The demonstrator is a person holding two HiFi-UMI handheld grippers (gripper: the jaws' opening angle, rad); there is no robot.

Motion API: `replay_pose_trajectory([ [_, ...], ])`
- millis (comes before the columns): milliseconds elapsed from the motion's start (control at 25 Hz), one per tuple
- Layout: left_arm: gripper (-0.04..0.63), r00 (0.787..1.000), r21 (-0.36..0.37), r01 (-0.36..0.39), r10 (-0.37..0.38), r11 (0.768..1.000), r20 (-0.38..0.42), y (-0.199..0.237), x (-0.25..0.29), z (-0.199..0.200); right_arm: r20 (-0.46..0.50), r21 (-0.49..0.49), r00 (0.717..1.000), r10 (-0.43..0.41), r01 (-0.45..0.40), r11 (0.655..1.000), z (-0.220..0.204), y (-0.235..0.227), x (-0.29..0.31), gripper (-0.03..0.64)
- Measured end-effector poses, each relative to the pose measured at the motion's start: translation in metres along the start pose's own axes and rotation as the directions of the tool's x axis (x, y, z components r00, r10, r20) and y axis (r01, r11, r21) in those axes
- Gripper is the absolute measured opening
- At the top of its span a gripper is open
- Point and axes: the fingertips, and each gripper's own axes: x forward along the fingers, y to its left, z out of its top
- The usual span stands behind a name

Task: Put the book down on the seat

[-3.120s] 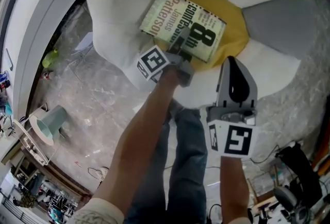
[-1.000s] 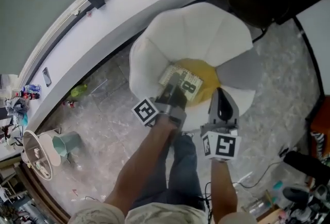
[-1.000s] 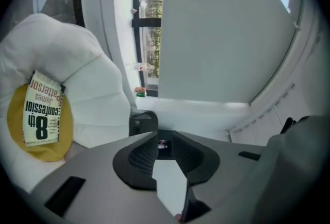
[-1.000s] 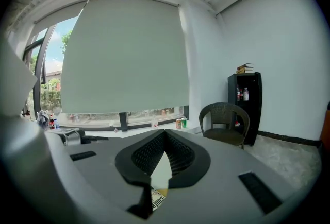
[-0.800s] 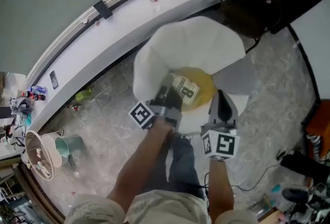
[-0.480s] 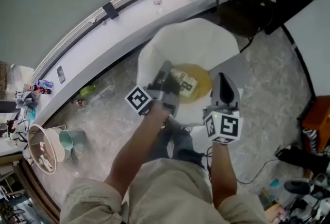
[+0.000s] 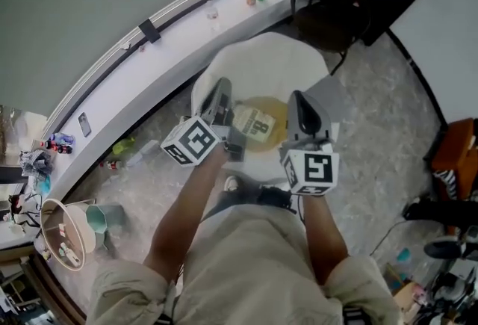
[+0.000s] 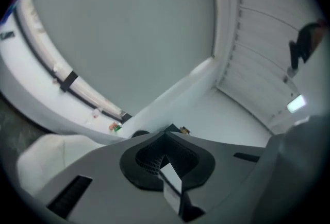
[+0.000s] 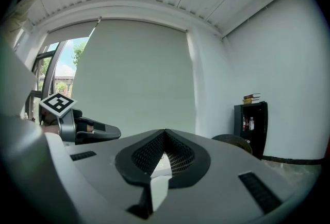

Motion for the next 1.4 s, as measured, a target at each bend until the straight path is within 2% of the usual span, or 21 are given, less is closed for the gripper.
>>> replay_pose_trajectory([
  [80, 0.006, 0.999, 0.174, -0.036, 0.042, 0.984, -0.031, -0.004, -0.002, -0.001, 0.014, -0.010, 1.000, 0.005, -0.005, 1.000, 0.008, 0.003, 0.001, 0.002],
  [120, 0.006, 0.997, 0.258, -0.051, 0.063, 0.965, -0.038, -0.006, -0.002, -0.001, 0.019, -0.014, 1.000, 0.007, -0.007, 1.000, 0.011, 0.003, 0.002, 0.002],
  [200, 0.006, 0.995, 0.407, -0.067, 0.089, 0.911, -0.034, -0.014, -0.003, -0.002, 0.026, -0.020, 1.000, 0.011, -0.010, 1.000, 0.016, 0.003, 0.001, 0.002],
  [280, 0.006, 0.995, 0.545, -0.072, 0.098, 0.836, -0.019, -0.025, -0.003, -0.002, 0.026, -0.027, 1.000, 0.012, -0.011, 1.000, 0.017, 0.001, 0.000, 0.002],
  [400, 0.006, 0.995, 0.742, -0.070, 0.096, 0.667, 0.008, -0.045, -0.002, -0.005, 0.011, -0.041, 1.000, 0.018, -0.018, 0.999, 0.016, -0.002, -0.003, 0.002],
  [440, 0.006, 0.996, 0.778, -0.068, 0.089, 0.624, 0.015, -0.051, -0.002, -0.007, 0.006, -0.045, 1.000, 0.019, -0.018, 0.999, 0.015, -0.002, -0.003, 0.002],
  [480, 0.006, 0.996, 0.796, -0.066, 0.081, 0.602, 0.021, -0.056, -0.002, -0.008, 0.000, -0.050, 1.000, 0.018, -0.018, 0.999, 0.013, -0.003, -0.004, 0.002],
  [560, 0.006, 0.997, 0.800, -0.069, 0.067, 0.597, 0.036, -0.061, -0.003, -0.009, -0.006, -0.065, 1.000, 0.019, -0.019, 0.998, 0.010, -0.003, -0.006, 0.002],
  [800, 0.006, 0.998, 0.784, -0.066, 0.053, 0.618, 0.042, -0.062, -0.001, -0.017, 0.019, -0.077, 1.000, 0.020, -0.018, 0.997, 0.015, -0.006, -0.011, 0.002],
  [920, 0.006, 0.997, 0.792, -0.068, 0.056, 0.607, 0.043, -0.062, -0.005, -0.020, 0.020, -0.076, 1.000, 0.005, -0.003, 0.997, 0.016, -0.010, -0.017, 0.002],
  [1400, 0.006, 0.998, 0.803, -0.061, 0.040, 0.593, 0.046, -0.072, -0.011, -0.026, 0.008, -0.083, 1.000, -0.019, 0.019, 0.996, 0.014, -0.018, -0.035, 0.002],
])
